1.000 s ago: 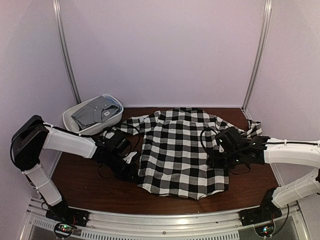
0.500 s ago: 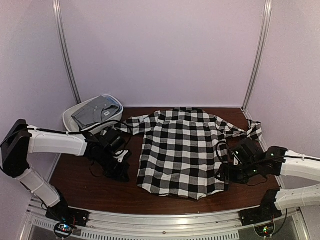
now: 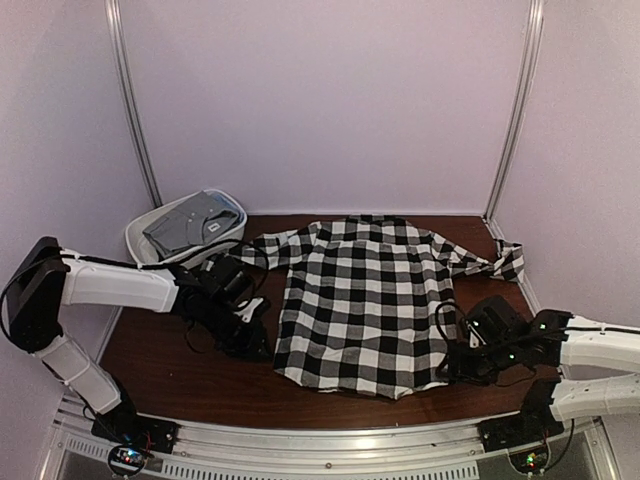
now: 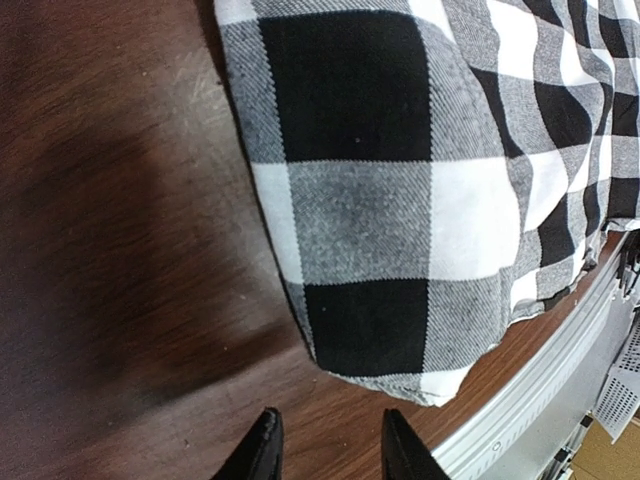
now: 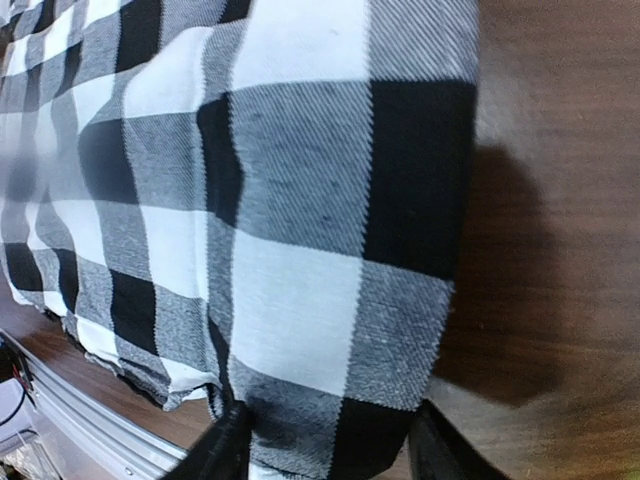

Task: Fold and stack the long sleeve shirts
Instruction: Adjust the flattened shirt at the center of the board.

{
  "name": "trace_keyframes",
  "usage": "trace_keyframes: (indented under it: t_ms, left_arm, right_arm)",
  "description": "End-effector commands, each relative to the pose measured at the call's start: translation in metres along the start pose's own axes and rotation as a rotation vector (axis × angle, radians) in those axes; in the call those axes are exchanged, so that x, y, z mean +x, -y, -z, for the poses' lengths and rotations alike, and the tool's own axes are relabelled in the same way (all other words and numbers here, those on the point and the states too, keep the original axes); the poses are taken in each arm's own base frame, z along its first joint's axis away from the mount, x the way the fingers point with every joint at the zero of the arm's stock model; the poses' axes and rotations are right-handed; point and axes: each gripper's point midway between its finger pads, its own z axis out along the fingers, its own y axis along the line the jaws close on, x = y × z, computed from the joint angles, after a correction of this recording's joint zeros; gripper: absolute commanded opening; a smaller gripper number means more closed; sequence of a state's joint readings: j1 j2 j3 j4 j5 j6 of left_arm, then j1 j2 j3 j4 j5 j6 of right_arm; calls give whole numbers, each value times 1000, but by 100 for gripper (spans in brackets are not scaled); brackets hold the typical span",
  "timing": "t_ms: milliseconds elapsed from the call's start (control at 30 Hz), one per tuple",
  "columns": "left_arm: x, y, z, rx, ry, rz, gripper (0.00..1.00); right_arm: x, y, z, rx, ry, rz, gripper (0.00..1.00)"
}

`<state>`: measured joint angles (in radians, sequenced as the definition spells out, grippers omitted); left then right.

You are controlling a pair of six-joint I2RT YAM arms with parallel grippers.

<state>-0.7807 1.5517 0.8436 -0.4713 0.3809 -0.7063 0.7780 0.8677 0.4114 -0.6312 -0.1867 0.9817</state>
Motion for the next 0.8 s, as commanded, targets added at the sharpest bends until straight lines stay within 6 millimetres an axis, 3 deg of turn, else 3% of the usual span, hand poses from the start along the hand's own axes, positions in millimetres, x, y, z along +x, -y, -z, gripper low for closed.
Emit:
trace_keyframes:
  t_ms: [0, 133, 233, 433, 600, 767]
  left_arm:
    - [-4, 7, -9, 53, 2, -13, 36]
    - [-2, 5, -14, 49, -11, -16, 37]
    - [-2, 4, -15, 49, -11, -14, 38]
    - [-2, 4, -17, 53, -17, -18, 38]
    - [-2, 6, -18, 60, -20, -23, 40]
    - [-2, 9, -19, 78, -24, -38, 42]
  right_arm:
    - [-32, -30, 15, -78, 120, -19, 40]
    - [-45, -31, 29, 9, 148, 38, 13]
    - [-48, -26, 39, 79, 140, 70, 0]
    - [-50, -14, 67, 195, 127, 115, 0]
    - [-34, 0, 75, 261, 40, 127, 2]
    - [-28, -1, 80, 252, 9, 136, 32]
